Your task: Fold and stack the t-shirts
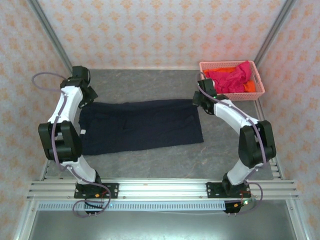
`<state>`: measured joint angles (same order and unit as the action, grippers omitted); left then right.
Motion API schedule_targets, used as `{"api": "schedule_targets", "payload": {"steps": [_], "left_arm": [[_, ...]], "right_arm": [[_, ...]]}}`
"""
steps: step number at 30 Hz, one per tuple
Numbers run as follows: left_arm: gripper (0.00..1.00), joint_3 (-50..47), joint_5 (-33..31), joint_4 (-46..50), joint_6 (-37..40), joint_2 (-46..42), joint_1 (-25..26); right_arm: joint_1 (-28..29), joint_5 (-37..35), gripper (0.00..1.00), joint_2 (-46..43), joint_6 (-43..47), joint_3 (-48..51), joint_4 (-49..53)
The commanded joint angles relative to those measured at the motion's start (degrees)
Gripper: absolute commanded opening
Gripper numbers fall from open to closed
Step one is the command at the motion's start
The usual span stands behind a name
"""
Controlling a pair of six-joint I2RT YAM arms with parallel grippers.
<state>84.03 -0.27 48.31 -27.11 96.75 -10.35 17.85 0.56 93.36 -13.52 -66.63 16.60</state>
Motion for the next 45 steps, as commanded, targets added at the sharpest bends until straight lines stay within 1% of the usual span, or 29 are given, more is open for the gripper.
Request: {"api": "schedule_targets", "payload": {"steps": [1,9,12,17,22,25,29,32,36,41,45], "left_arm": [[0.00,-3.1,-2.3,0.1,-0.9,-3.2,-0.5],[0.00,-7.7,-2.7,1.7,0.7,-8.6,-2.2],[0.00,-10.0,-3.8,1.6,0.6,-10.4,-2.8],[0.00,-14.8,-2.3,-0.6,-2.3,-14.1,-3.3],[0.00,-19.0,-2.6,-1.1,-2.6,-18.0,-3.8],[0.00,-20.1,-2.5,-0.7,-2.3,-19.2,-5.7],[0.00,-24.3,0.1,-2.2,-3.1,-21.8,-6.2],[0.00,-26.5,0.0,-2.3,-3.1,-22.5,-6.3],[0.00,-29.0,1.2,-3.6,-5.7,-22.6,-6.3],[0.00,-29.9,0.2,-4.5,-6.0,-21.3,-6.3],[0.00,-30.4,-1.1,-4.7,-6.9,-21.1,-6.4]], "right_arm": [[0.2,0.6,0.00,-4.1,-1.4,3.2,-0.7],[0.5,0.5,0.00,-11.2,-2.4,11.0,0.9],[0.5,0.0,0.00,-13.5,-2.8,13.7,1.2],[0.4,2.7,0.00,-14.9,-4.7,16.4,0.9],[0.5,2.3,0.00,-16.2,-5.4,18.5,1.6],[0.4,2.3,0.00,-17.2,-5.6,20.0,1.5],[0.5,3.3,0.00,-16.5,-5.9,21.1,1.3],[0.5,3.9,0.00,-15.7,-6.1,21.1,1.4],[0.7,6.1,0.00,-15.2,-6.4,22.1,0.4],[0.9,8.1,0.00,-13.1,-6.6,23.0,0.0],[1.0,7.1,0.00,-12.1,-7.3,23.9,0.3]]}}
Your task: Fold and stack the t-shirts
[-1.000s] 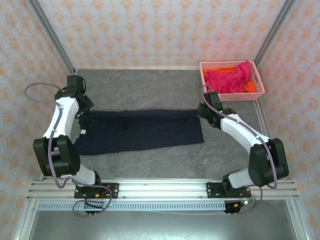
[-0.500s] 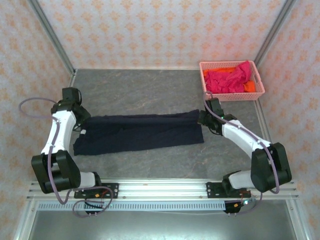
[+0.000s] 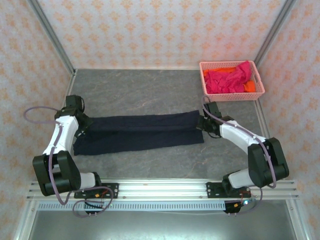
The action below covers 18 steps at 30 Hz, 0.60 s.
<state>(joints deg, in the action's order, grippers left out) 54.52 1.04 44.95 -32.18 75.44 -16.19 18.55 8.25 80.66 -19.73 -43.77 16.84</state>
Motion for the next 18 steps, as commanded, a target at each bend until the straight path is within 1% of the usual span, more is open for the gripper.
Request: {"api": "schedule_targets", "payload": {"steps": [1,6,9,13,16,18], "left_arm": [[0.00,-1.2,-2.5,-1.3,-2.1,-0.3,-0.7],[0.00,-4.0,-4.2,-0.5,-2.8,-3.4,-0.9],[0.00,-6.2,-6.1,0.1,-3.1,-7.0,-1.8],[0.00,-6.7,-5.8,2.7,-2.2,-10.0,-2.9],[0.00,-8.1,-5.8,2.3,-2.2,-10.7,-2.9],[0.00,-8.6,-5.3,1.7,-2.5,-9.4,-3.0]], "right_arm": [[0.3,-1.0,0.00,0.6,-1.1,1.3,0.1],[0.3,-3.2,0.00,2.1,-0.3,1.2,1.0],[0.3,-3.3,0.00,2.6,-0.6,0.5,1.5],[0.3,-2.6,0.00,1.2,-0.8,0.7,0.3],[0.2,-2.9,0.00,2.3,-0.3,0.3,0.6],[0.2,-2.3,0.00,3.0,-0.5,0.3,0.3]]}}
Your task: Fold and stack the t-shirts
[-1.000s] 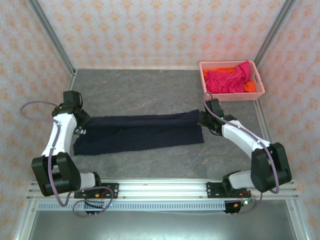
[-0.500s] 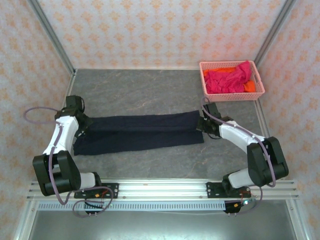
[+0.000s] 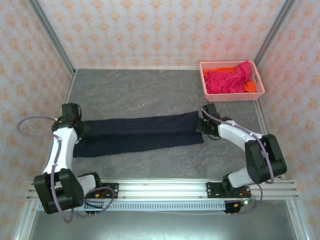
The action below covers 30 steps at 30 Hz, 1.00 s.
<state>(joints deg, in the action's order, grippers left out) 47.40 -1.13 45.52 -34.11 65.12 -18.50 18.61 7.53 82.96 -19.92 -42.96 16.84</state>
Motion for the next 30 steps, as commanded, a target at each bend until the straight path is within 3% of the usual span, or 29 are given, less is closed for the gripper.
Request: {"api": "schedule_targets", "payload": {"steps": [1,14,17,19,21,24,27,30], "left_arm": [[0.00,-1.6,-2.1,1.0,-1.0,1.6,-0.7],[0.00,-8.6,1.5,-2.9,-5.8,1.6,-0.7],[0.10,-8.5,-0.1,-3.0,-5.9,2.2,-0.7],[0.23,-8.1,-1.2,-2.8,-6.0,2.1,-0.8],[0.47,-7.2,-2.6,-2.2,-6.1,1.3,-0.8],[0.80,-5.1,-5.2,-0.9,-5.6,-0.6,-0.8],[0.96,-2.3,-7.8,0.3,-4.3,-2.1,0.6],[0.97,1.9,-12.6,2.0,-4.7,-1.4,7.4]], "right_arm": [[0.1,-1.3,0.00,0.9,-0.4,-0.3,-0.1],[0.2,-0.5,0.00,2.5,-0.3,-0.6,-0.7],[0.1,0.4,0.06,1.6,0.1,-0.7,-0.9],[0.2,0.5,0.21,0.1,0.1,-0.6,-0.7],[0.1,0.4,0.40,-2.5,0.2,-0.4,-0.5],[0.1,-0.8,0.57,-6.3,0.7,-0.1,-0.1],[0.2,-0.5,0.61,-7.6,2.3,-1.4,0.9],[1.8,0.5,0.61,-6.3,3.9,-4.0,1.2]]}}
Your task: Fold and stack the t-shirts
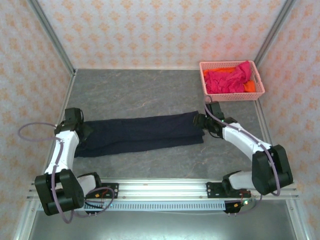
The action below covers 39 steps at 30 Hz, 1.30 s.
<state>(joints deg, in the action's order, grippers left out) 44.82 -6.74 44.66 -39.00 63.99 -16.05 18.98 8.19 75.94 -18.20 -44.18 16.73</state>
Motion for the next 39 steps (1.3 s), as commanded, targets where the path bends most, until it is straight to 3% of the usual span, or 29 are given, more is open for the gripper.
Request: {"api": "schedule_targets", "payload": {"steps": [1,3,6,9,13,18,24,27,32,39], "left_arm": [[0.97,5.7,-7.8,3.2,-0.3,0.4,7.3],[0.94,7.4,-6.8,2.8,-2.3,2.3,12.3],[0.85,5.9,0.8,-1.3,-5.5,4.7,14.5],[0.83,2.6,4.8,-3.9,-7.0,6.5,14.5],[0.83,-0.9,4.3,-3.6,-5.6,7.0,13.8],[0.83,-6.3,9.0,-8.0,-5.5,8.9,8.6],[0.83,-5.2,10.1,-10.2,-5.3,12.2,7.8],[0.83,-5.0,9.3,-11.6,-5.8,13.5,7.8],[0.83,-4.7,8.2,-12.7,-6.6,15.1,7.8],[0.83,-0.1,6.2,-13.2,-4.9,19.8,9.0]], "right_arm": [[2.3,-0.4,0.60,1.5,2.3,-3.6,1.3],[4.5,-1.0,0.56,4.2,2.0,-5.1,0.8],[6.5,-0.5,0.46,8.9,-0.2,-5.2,-1.6],[8.1,1.1,0.40,12.2,-2.5,-3.7,-4.1],[9.1,2.5,0.40,13.2,-4.4,0.2,-6.2],[9.1,1.0,0.39,14.0,-4.7,4.1,-6.2],[9.2,1.5,0.34,9.1,-2.9,2.2,-3.7],[9.1,-0.5,0.43,7.6,-0.4,-0.9,-4.6],[9.1,-0.9,0.48,18.6,3.9,-11.6,-3.7],[8.8,-1.7,0.42,29.6,4.6,-16.7,-4.9]]}}
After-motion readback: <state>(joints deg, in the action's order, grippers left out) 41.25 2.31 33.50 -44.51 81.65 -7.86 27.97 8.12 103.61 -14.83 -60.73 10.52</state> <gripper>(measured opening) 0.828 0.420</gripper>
